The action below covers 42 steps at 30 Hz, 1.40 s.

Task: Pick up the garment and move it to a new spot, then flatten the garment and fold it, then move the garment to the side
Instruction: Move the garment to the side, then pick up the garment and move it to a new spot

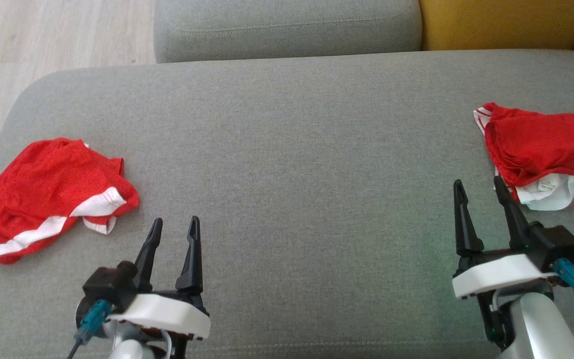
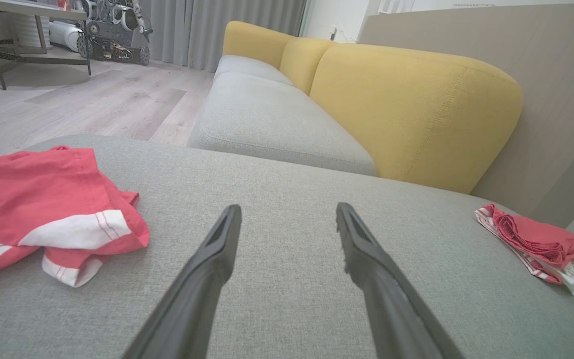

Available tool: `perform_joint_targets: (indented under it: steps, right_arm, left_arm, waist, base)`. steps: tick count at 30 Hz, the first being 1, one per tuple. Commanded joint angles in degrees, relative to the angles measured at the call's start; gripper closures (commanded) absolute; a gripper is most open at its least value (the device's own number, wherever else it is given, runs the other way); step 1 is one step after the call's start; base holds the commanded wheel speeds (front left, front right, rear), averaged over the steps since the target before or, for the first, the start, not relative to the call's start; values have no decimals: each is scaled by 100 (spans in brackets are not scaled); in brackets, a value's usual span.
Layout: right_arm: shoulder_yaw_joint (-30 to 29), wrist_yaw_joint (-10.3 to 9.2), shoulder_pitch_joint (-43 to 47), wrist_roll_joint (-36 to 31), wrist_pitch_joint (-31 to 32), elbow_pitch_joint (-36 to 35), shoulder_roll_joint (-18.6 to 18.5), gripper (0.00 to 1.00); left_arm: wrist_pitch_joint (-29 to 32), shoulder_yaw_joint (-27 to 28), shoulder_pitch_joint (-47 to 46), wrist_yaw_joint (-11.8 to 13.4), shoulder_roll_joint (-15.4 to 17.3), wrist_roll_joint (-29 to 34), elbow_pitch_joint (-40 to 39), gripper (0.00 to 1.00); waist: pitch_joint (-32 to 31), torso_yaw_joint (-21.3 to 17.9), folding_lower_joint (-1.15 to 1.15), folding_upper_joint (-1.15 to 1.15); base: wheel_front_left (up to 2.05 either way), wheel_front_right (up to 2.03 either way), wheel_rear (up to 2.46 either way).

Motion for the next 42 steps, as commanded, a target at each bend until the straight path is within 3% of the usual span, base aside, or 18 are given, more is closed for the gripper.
perform_joint_targets:
  steps: [1,13,20,42]
  right_arm:
    - [156,-4,-118,-48,-77,-229,29,0]
    - [165,-4,-147,85,-77,-197,47,0]
    - [300,-4,-172,131,-77,-231,48,0]
    - [1086,-4,-109,245,-77,4,28,0]
  left_arm:
    - [-31,226,-154,36,27,-19,-194,0]
    - [-31,227,-195,37,27,3,-218,0]
    - [-31,272,-247,41,27,28,-240,0]
    - [-31,438,-60,72,27,42,-364,0]
  waist:
    - [5,-8,0,0]
    - [34,33,0,0]
    - [144,271,0,0]
    - [-15,2336,0,0]
  base:
    - [0,0,0]
    - [0,0,0]
    - [0,0,0]
    - [0,0,0]
